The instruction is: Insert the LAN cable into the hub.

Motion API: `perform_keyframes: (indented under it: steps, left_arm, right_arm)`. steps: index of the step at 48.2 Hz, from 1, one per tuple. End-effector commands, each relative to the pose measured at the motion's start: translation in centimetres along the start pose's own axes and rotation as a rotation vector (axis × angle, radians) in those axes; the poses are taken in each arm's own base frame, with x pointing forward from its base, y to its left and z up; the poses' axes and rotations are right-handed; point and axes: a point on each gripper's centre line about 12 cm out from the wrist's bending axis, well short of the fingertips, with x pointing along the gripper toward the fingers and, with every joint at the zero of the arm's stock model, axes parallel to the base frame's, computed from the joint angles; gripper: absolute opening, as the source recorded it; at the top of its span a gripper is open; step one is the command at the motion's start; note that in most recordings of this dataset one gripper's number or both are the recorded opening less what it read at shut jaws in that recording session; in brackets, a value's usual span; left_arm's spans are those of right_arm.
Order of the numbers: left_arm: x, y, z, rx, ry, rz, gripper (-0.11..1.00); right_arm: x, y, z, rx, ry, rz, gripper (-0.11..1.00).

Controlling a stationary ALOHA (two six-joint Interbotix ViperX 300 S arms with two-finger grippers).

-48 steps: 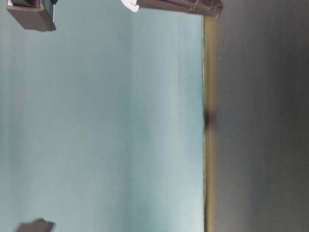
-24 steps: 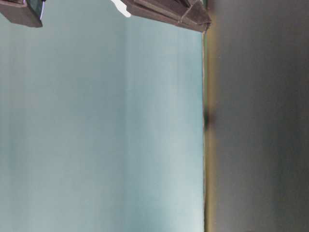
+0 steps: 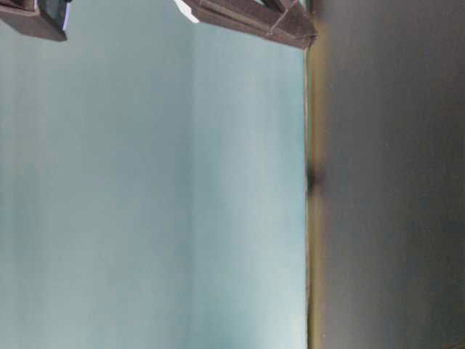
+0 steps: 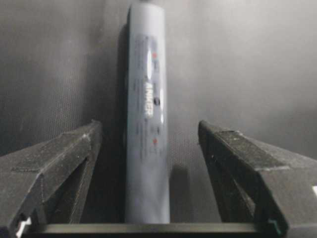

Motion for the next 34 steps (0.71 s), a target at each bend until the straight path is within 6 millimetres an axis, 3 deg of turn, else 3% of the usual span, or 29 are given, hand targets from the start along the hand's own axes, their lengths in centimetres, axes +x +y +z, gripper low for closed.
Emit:
perform_keyframes:
  steps: [1, 18, 24, 29, 34]
  left_arm:
    - [1.0, -0.1, 0.4, 0.001, -0.03, -0.011, 0.75]
    - [2.8, -0.5, -0.1, -0.006, 0.007, -0.017, 0.72]
    - [2.9, -0.6, -0.2, 0.004, 0.014, -0.019, 0.58]
    - [2.8, -0.7, 0.0, 0.013, 0.008, -0.023, 0.31]
    - [2.7, -0.9, 1.0, 0.003, -0.013, -0.026, 0.29]
  right_arm:
    - [-0.1, 0.6, 0.2, 0.004, -0.013, 0.016, 0.0]
    - [-0.1, 1.1, 0.0, -0.005, -0.016, 0.026, 0.0]
    - [0.0, 1.3, -0.1, -0.007, -0.028, 0.032, 0.0]
    - [0.0, 1.2, -0.3, -0.006, -0.031, 0.032, 0.0]
    - [0.1, 1.2, -0.5, -0.005, -0.043, 0.032, 0.01]
